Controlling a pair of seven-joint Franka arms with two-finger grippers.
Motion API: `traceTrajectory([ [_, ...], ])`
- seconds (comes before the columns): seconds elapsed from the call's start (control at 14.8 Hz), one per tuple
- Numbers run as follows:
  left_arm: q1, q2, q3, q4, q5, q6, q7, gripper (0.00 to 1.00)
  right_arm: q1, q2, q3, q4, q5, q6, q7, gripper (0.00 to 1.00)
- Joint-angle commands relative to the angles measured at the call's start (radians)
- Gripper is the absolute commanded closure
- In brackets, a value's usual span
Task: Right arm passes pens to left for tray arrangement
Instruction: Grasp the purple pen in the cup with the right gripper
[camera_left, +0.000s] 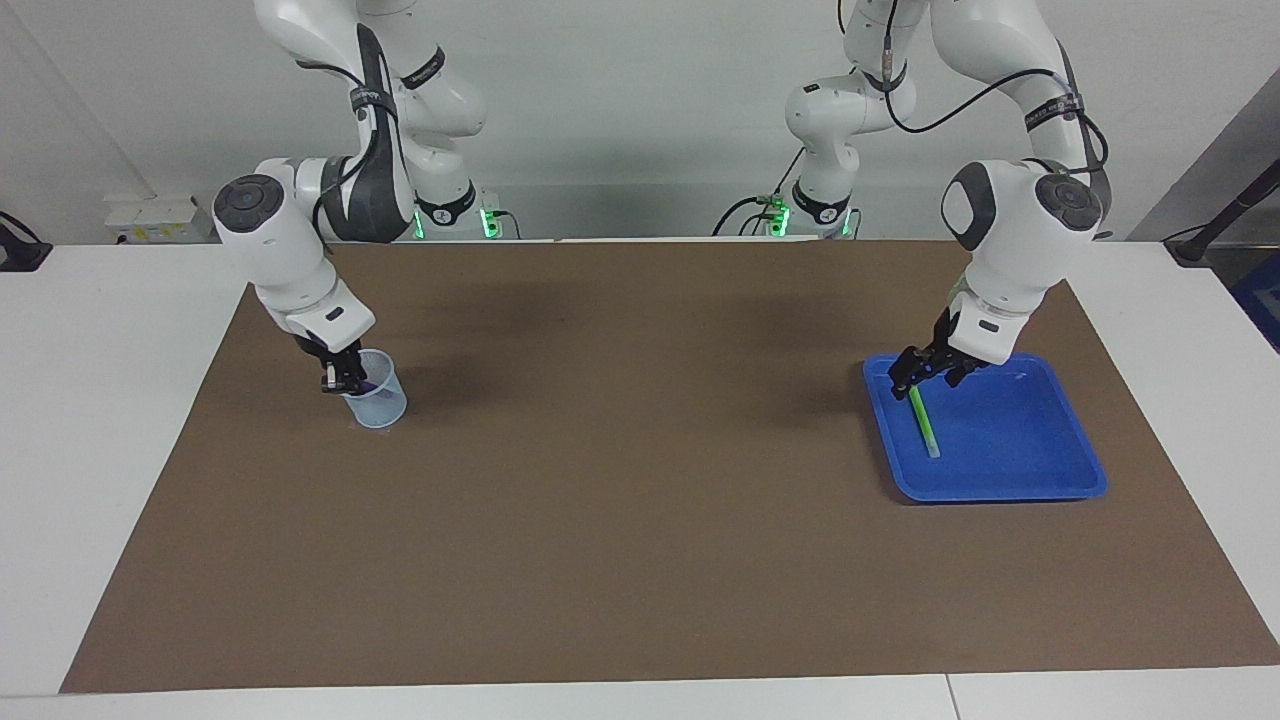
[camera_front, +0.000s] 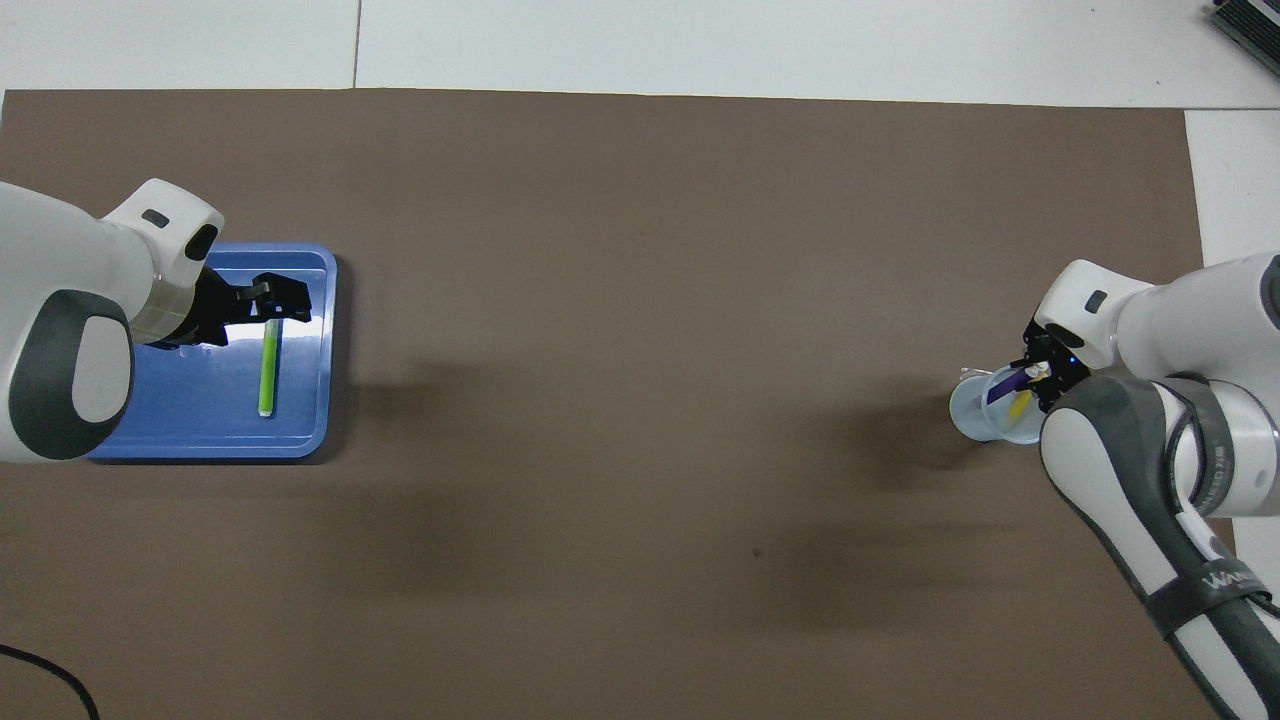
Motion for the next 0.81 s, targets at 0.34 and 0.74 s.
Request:
traceTrajectory([
  [0.34, 0.003, -0.068, 0.010, 0.084, -0.170, -0.144, -0.099, 0.00, 0.004, -0.088, 0.013, 0.137, -0.006, -0.263, 0.170, 1.00],
  [0.74, -0.014, -0.141, 0.008, 0.079, -0.317, -0.207, -0.347, 0.00, 0.001, -0.096, 0.018, 0.403, 0.086, -0.596, 0.481, 1.00],
])
